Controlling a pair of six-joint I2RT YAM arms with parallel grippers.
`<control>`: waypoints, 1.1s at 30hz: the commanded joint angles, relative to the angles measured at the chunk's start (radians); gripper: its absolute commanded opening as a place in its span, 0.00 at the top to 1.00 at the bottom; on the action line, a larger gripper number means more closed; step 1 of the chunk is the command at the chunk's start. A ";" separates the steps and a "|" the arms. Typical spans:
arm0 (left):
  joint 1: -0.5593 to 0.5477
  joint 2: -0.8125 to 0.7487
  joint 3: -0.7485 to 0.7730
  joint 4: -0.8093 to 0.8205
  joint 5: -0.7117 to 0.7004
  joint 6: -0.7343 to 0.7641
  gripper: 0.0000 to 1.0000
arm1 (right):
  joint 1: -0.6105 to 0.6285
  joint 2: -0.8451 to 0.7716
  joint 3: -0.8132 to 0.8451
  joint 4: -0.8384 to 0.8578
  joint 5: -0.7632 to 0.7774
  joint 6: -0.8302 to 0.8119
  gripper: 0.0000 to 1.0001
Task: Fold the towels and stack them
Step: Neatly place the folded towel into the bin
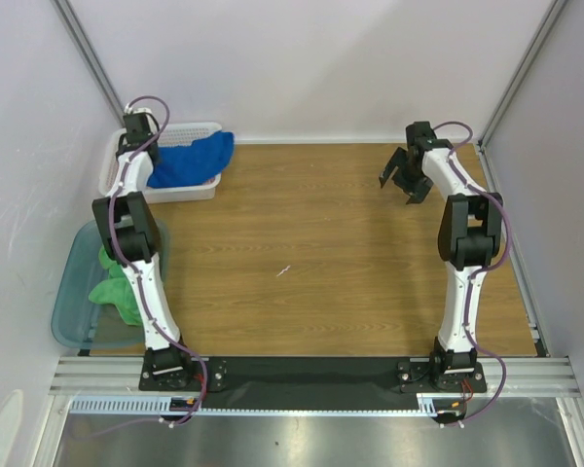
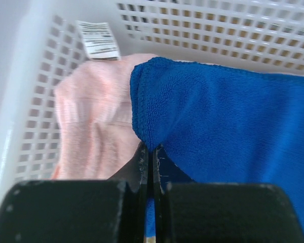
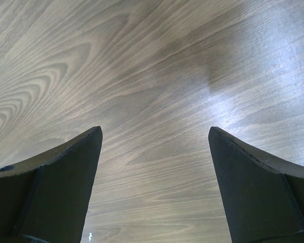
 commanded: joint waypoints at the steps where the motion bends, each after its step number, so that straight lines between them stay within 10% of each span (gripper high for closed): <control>1: 0.024 0.000 0.038 0.053 -0.026 0.028 1.00 | 0.008 0.017 0.061 -0.028 0.023 0.020 0.08; 33: 0.098 -0.012 0.053 0.063 -0.066 0.123 1.00 | 0.035 0.086 0.141 -0.066 0.012 0.012 0.06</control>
